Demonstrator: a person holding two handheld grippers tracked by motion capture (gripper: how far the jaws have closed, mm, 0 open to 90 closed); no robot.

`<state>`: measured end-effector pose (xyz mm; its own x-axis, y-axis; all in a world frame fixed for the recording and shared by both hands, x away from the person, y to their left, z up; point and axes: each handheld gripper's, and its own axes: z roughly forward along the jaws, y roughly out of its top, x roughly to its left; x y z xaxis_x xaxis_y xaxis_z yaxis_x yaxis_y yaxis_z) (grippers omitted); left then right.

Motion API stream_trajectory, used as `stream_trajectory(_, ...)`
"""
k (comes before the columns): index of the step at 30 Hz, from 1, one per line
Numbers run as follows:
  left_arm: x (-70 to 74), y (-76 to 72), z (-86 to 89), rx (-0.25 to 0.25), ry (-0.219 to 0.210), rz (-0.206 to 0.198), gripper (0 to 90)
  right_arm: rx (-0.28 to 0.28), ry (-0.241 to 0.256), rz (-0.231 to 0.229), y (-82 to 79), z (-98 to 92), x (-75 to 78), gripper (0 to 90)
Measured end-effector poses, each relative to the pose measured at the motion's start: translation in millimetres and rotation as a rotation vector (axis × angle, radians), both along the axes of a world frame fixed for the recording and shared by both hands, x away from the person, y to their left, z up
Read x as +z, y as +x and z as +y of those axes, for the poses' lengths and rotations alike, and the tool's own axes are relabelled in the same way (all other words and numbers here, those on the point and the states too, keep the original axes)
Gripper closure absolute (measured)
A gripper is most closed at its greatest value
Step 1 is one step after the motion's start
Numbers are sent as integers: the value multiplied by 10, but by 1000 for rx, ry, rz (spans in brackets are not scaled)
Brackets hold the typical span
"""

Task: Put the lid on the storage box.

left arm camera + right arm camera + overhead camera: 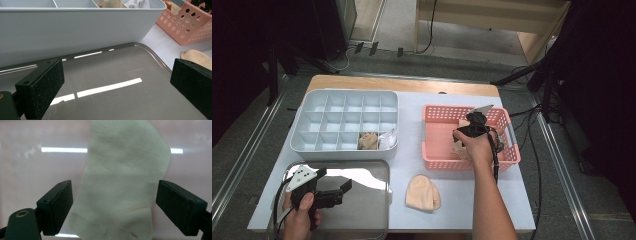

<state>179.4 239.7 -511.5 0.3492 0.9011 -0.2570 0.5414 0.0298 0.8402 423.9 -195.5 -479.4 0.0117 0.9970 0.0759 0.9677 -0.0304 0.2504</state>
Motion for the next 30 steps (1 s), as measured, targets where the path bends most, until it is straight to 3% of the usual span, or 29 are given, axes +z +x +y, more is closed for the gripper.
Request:
stream_trajectory(2,2,0,2,-2,1,0,0,12,-9,40,23,6,-28,82)
stream_trajectory(5,-2,4,2,-3,0,2,0,22,-9,61,40,11,-46,58)
stream_trajectory(9,-7,4,-13,-11,5,5,0,33,11,118,75,38,-89,37)
stream_trajectory(13,-9,5,-16,-10,7,9,0,76,-85,171,92,114,-147,30)
stream_trajectory(18,-13,9,-7,-6,7,7,0,87,-96,160,93,141,-133,72)
stream_trajectory(20,-16,12,-6,-8,6,7,0,85,-93,142,88,145,-111,187)
stream_trajectory(21,-16,13,-7,-11,8,10,0,87,-85,73,73,149,-47,475)
stream_trajectory(22,-17,13,-10,-10,9,9,0,89,-78,50,70,151,-33,537)
stream_trajectory(23,-17,13,-10,-10,9,9,0,89,-78,50,70,151,-33,537)
stream_trajectory(24,-16,10,-14,-10,8,9,0,96,-66,38,68,150,-19,694)
stream_trajectory(25,-14,7,-15,-8,8,8,0,96,-66,38,68,150,-19,694)
stream_trajectory(26,-10,6,-4,-10,7,5,0,97,-52,31,62,138,-15,797)
stream_trajectory(30,-10,8,7,-2,5,6,0,108,-24,-12,29,125,14,862)
